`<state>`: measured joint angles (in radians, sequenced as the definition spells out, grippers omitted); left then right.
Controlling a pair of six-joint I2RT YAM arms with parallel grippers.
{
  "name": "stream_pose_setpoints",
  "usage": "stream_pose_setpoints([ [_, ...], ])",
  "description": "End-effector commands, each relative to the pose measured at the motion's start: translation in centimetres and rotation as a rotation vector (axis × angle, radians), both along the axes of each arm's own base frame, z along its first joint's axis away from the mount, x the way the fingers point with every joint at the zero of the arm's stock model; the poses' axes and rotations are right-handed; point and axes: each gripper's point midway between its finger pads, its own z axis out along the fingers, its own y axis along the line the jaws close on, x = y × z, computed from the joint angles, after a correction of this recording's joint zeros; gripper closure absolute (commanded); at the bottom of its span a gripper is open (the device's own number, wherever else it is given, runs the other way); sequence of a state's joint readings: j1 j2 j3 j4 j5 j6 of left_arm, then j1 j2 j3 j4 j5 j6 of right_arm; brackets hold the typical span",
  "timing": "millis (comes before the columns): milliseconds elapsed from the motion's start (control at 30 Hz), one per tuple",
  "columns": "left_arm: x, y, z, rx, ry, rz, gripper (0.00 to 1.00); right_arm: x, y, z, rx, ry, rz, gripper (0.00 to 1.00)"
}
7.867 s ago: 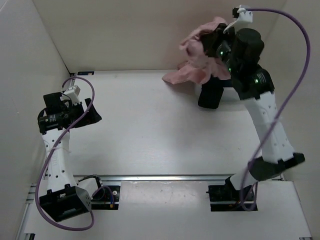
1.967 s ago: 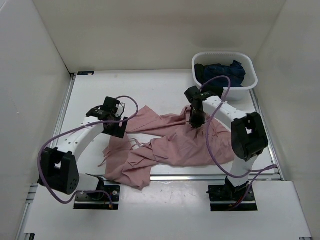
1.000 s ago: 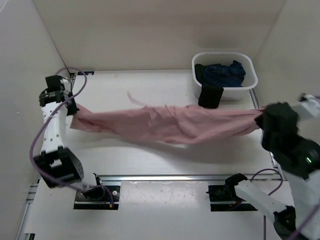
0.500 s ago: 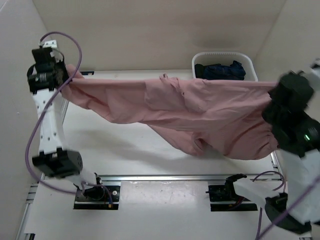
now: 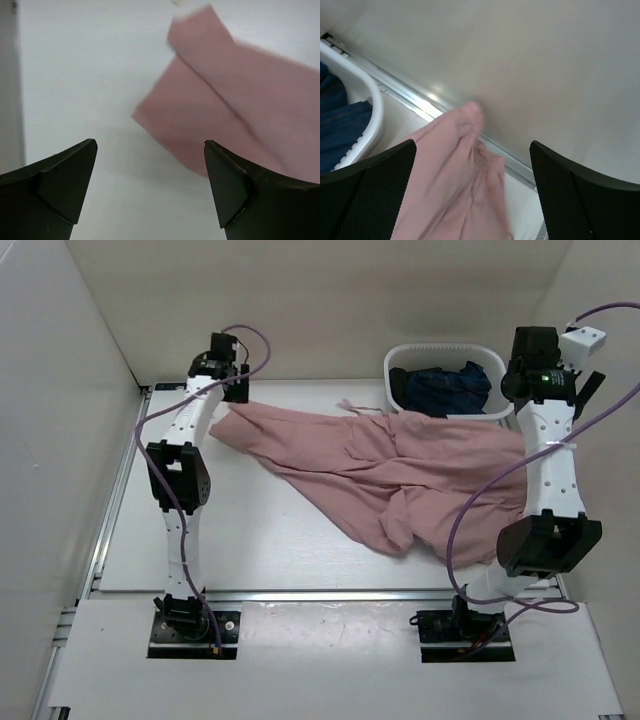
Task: Fold and stack the trousers
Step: Flatten the trousers out
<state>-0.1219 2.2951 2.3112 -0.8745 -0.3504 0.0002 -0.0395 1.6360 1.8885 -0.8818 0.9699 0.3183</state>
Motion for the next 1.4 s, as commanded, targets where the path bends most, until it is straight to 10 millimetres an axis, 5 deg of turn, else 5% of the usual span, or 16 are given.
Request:
stream_pose_setpoints([
  [0,-3.5,-1.2,7.1,-0.067,-0.096,-0.062,0.00,-2.6,2.1,3.8,0.087,-0.146,0.078,0.01],
  [67,-5.7,-2.2,6.4,-0.098,-0.055,-0.105,0.00,-4.6,2.5,4.3,0.115,-0.176,0.083,0.01],
  [167,-11.8,-6.0,2.0,-0.173,0.134,-0.228,0.03,-6.8,4.0,2.2,0.207,-0.174,0.122,0.01],
  [200,-14.7,-8.0,-0.5,-0.212,0.222,-0.293,0.05,-7.1,4.8,-0.1,0.265,-0.142,0.126,0.01],
  [333,-20.8,-11.3,-6.8,-0.187,0.420,-0.385,0.07,-9.4,6.5,-5.8,0.400,-0.051,0.128,0.01],
  [467,-20.1,-12.7,-9.7,-0.085,0.396,-0.402,0.06,-10.2,10.9,-12.2,0.596,0.039,0.262,0.03],
  [567,-18.5,-14.8,-10.7,-0.091,0.379,-0.436,0.00,-8.2,19.4,-13.1,0.776,0.029,0.642,0.07],
  [633,-17.4,-14.7,-12.0,0.005,0.349,-0.406,0.00,-8.6,22.6,-14.4,0.726,0.142,0.821,0.07],
  [667,-16.1,-15.3,-11.9,0.027,0.293,-0.400,0.00,-9.6,25.8,-14.7,0.685,0.218,0.950,0.07],
  [833,-14.5,-16.8,-14.2,0.081,0.294,-0.400,0.00,-10.8,30.9,-17.6,0.527,0.443,1.152,0.03],
  [867,-14.4,-16.7,-15.3,0.097,0.311,-0.394,0.03,-10.7,31.8,-18.2,0.524,0.459,1.168,0.03],
  [933,-14.8,-16.5,-16.1,0.103,0.332,-0.393,0.25,-10.5,32.4,-19.0,0.530,0.471,1.180,0.03],
  [1000,-16.1,-16.1,-17.4,0.101,0.377,-0.402,0.55,-10.0,33.1,-20.2,0.535,0.482,1.179,0.03],
  [1033,-16.5,-15.8,-17.4,0.103,0.383,-0.402,0.86,-9.8,33.3,-20.6,0.535,0.489,1.177,0.03],
  [1167,-18.4,-14.5,-16.2,0.093,0.388,-0.397,0.86,-8.6,34.3,-24.4,0.511,0.581,1.136,0.02],
  [1367,-21.3,-10.2,-10.8,0.071,0.314,-0.337,0.86,-6.8,39.8,-27.2,0.449,0.682,1.261,0.02],
])
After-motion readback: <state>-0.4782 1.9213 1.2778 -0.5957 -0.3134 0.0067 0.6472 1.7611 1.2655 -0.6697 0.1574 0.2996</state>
